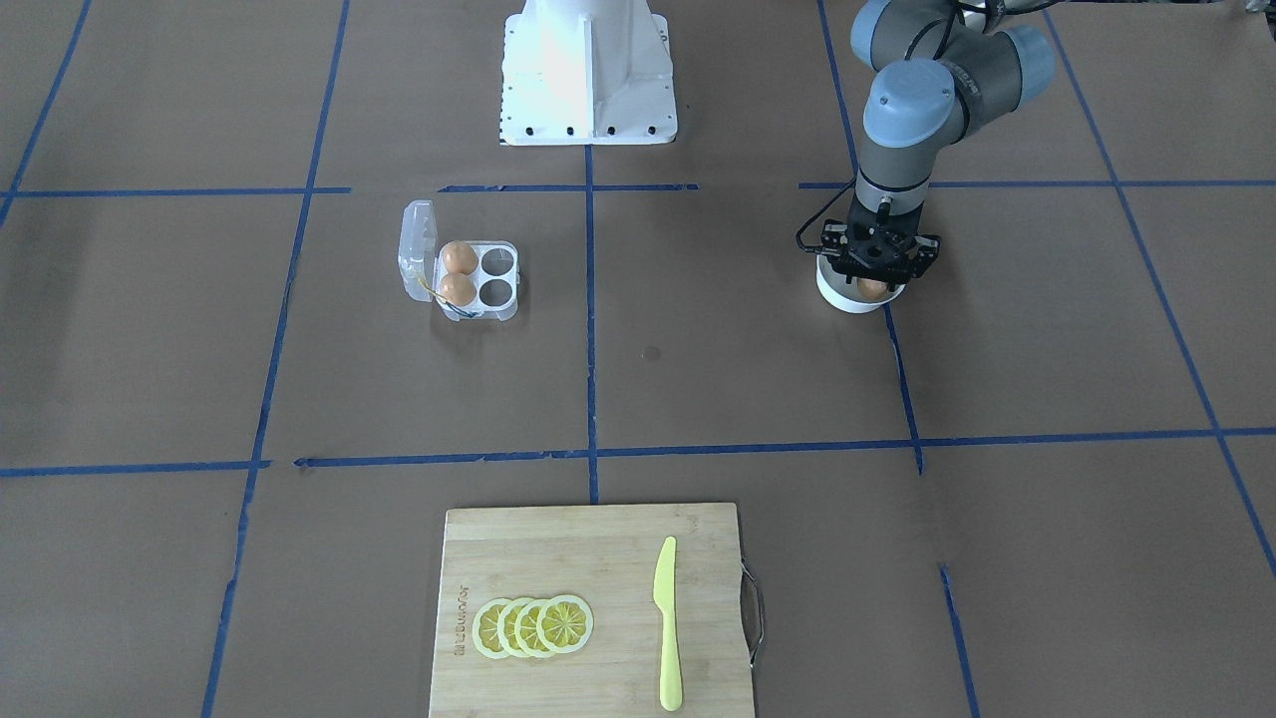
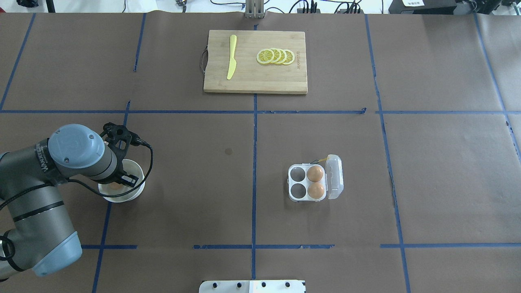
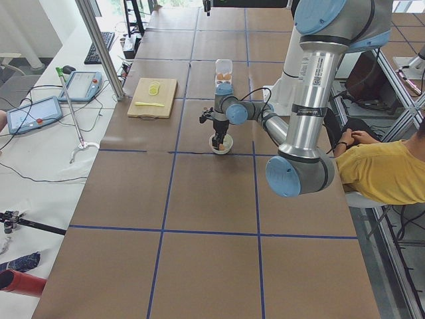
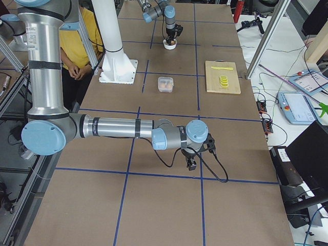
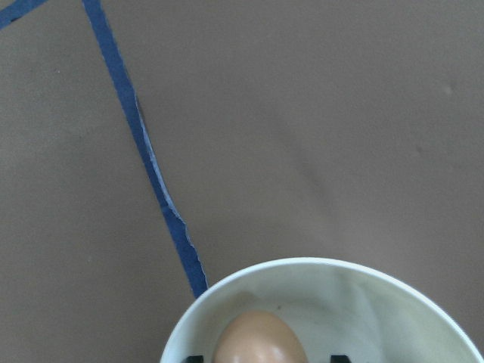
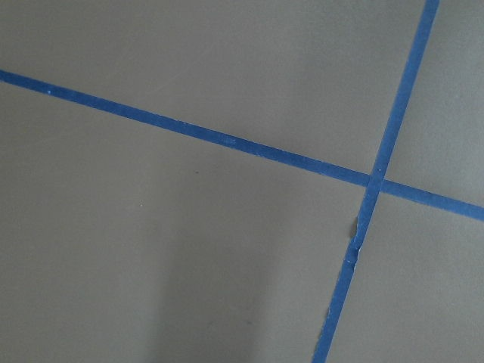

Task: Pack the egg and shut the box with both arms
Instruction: 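Close the left gripper around the brown egg in the bowl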

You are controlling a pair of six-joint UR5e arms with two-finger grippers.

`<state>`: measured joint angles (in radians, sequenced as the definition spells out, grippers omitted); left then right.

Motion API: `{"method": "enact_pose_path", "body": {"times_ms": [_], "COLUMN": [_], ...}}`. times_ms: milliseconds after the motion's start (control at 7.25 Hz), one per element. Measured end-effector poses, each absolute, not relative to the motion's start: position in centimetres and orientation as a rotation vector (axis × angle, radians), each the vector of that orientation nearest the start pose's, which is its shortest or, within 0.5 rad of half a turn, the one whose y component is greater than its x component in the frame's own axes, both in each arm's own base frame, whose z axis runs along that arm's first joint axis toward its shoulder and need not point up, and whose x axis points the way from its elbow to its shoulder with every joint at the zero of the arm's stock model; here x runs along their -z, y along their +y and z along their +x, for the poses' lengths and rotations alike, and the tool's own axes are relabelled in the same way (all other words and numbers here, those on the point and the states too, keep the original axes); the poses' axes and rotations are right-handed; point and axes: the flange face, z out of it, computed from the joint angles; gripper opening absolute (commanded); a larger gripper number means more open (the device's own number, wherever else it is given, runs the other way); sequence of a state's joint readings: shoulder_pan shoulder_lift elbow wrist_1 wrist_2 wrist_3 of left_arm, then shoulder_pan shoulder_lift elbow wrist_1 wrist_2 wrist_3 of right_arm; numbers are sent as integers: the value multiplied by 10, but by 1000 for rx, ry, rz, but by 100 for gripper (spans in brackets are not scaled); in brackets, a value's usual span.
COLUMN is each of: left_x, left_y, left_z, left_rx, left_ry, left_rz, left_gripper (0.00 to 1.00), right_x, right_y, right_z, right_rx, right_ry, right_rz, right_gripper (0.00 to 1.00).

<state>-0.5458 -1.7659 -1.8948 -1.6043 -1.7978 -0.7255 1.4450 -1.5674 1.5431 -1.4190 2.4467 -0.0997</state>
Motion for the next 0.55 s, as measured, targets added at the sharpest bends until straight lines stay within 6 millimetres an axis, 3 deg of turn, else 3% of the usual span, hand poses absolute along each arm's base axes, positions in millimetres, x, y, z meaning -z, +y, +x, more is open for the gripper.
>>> {"method": "enact_pose_path", "body": {"times_ms": [138, 552], "left_x": [-416, -412], "left_y": [-385, -388], "left_z": [420, 415], "left_rx": [-373, -385], "left_ry": [564, 562], "left_rz": [189, 195], "left_gripper": [0, 0], "right_x": [-647, -644], "right_y": [-504, -505], "right_z": [-6, -7], "right_rx": [267, 268], "right_ry": [-879, -880], "right_rz": [109, 114], "right_gripper": [100, 100]}}
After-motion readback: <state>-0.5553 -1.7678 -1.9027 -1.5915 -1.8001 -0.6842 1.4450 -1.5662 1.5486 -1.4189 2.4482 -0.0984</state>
